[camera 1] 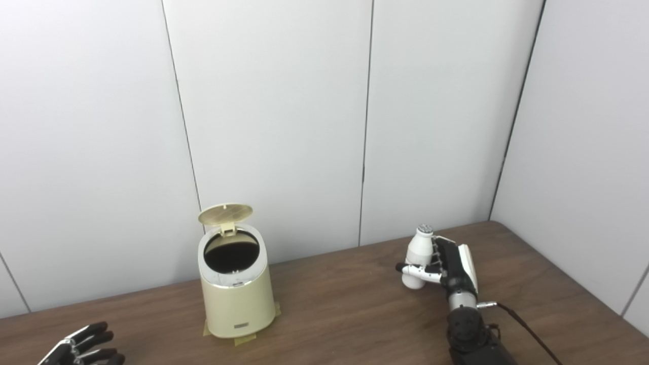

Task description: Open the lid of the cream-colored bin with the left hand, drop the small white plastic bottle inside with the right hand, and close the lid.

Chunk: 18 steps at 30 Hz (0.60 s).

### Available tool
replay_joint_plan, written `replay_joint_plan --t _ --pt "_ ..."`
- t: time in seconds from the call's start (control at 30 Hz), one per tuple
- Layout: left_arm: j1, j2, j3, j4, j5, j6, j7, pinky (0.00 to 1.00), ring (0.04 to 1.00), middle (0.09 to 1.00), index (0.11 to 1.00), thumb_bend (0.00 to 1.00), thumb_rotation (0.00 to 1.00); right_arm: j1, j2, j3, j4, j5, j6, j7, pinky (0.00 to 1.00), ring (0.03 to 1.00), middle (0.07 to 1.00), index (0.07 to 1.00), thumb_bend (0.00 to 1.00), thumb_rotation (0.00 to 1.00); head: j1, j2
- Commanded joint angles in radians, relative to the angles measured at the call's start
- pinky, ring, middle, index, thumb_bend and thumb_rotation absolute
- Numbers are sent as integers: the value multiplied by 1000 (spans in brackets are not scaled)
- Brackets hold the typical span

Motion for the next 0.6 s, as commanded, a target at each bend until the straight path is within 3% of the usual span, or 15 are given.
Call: replay_joint_plan --t 0.0,0.1,0.23,0.4,0.57 --pt "-36 6 -2 -37 -11 -26 -5 545 650 726 721 524 0 -30 -21 3 -85 -15 -20 -11 352 395 483 523 515 0 1 1" --pt "-36 0 -9 -58 9 7 7 565 674 751 740 495 0 -5 -7 13 -221 -26 34 9 362 392 482 541 512 0 10 1" --pt "-34 -3 -18 -70 32 18 16 588 689 766 769 469 0 2 5 50 -378 -40 48 57 334 392 480 537 513 0 27 -1" --pt "-35 -10 -28 -66 44 4 17 577 680 758 761 476 0 0 20 111 -596 -82 215 157 338 392 484 528 515 0 54 -6" --pt "-36 -18 -41 -57 68 -4 24 567 677 751 763 511 0 -34 14 176 -670 -131 228 243 331 390 483 540 514 0 100 -9"
